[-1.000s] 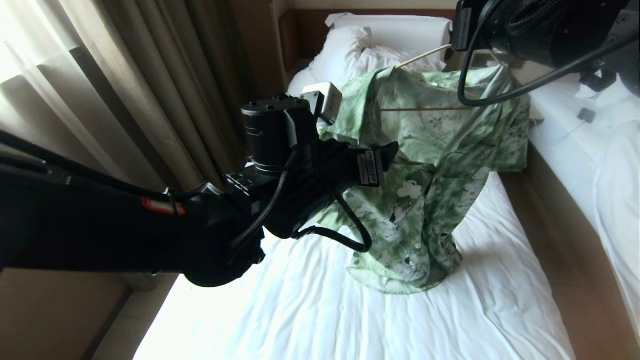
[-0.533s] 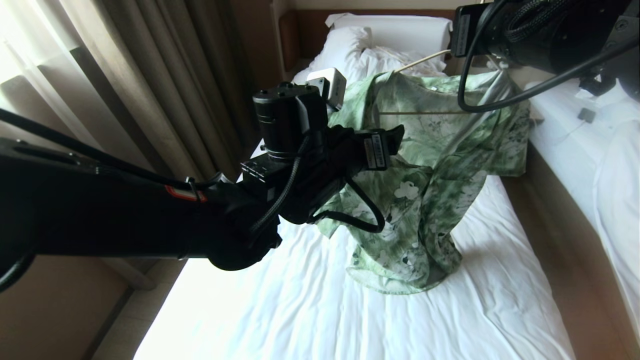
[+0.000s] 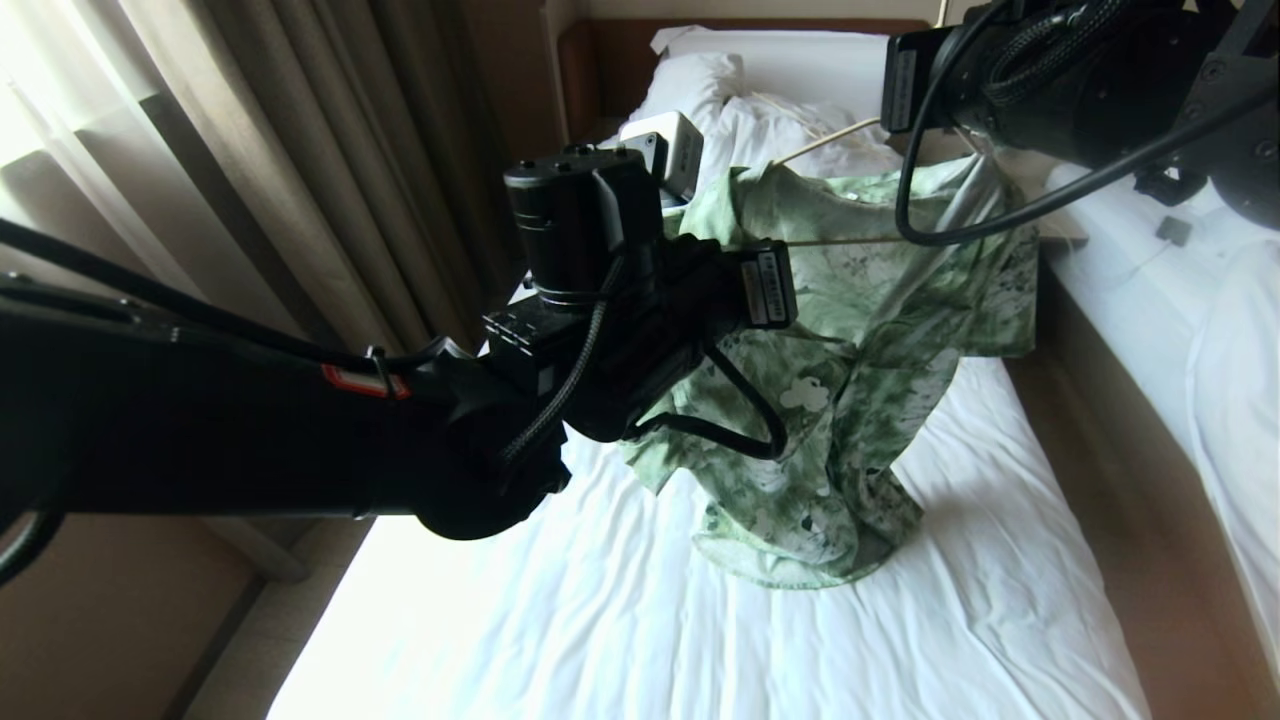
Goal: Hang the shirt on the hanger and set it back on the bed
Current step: Take the clothes hanger out of the clothes
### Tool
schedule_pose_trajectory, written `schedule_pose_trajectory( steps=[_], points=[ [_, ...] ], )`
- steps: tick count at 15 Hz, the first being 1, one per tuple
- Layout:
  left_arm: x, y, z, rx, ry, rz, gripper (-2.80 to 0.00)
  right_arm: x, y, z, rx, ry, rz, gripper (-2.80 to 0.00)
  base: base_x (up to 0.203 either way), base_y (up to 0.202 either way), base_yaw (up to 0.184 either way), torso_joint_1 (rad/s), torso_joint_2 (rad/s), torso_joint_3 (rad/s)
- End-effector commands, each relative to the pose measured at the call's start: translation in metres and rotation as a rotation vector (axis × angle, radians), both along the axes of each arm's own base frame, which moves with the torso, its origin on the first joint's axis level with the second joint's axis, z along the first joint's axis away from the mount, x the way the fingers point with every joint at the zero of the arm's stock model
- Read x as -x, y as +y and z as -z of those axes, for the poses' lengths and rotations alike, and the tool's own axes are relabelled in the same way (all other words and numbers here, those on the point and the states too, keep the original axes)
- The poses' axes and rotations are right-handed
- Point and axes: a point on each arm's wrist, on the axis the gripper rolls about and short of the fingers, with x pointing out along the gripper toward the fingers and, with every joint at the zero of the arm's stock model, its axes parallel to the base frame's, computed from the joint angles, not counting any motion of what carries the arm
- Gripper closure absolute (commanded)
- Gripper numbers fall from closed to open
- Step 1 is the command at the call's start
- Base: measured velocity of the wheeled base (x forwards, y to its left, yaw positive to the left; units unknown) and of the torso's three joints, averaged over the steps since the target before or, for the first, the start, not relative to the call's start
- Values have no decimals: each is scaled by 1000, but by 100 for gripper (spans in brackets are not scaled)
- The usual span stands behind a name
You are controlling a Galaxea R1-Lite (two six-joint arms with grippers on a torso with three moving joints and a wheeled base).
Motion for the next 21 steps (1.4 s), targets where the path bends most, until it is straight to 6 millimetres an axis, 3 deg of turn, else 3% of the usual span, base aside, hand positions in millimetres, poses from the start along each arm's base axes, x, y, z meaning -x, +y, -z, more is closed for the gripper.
schedule_pose_trajectory(
  steps=[1,4,10,13,15,18,21],
  points=[
    [15,-2,-23,38,-55,29,0,-1,3,2,6,5,-2,0,0,0,0,0,0,0],
    [31,-13,-44,41,-101,62,0,2,6,2,7,4,-14,0,0,0,0,0,0,0],
    [54,-33,-43,-49,-115,128,0,7,14,3,19,13,-38,0,0,0,0,0,0,0],
    [32,-18,-43,-109,-87,57,0,17,11,6,49,31,-47,0,0,0,0,0,0,0],
    [23,7,-56,-113,-84,2,0,19,9,7,67,33,-44,0,0,0,0,0,0,0],
    [48,38,-71,-173,-36,13,0,10,6,11,94,40,-18,0,0,0,0,0,0,0],
    [70,56,-60,-241,21,43,0,9,5,11,97,37,-13,0,0,0,0,0,0,0]
  ],
)
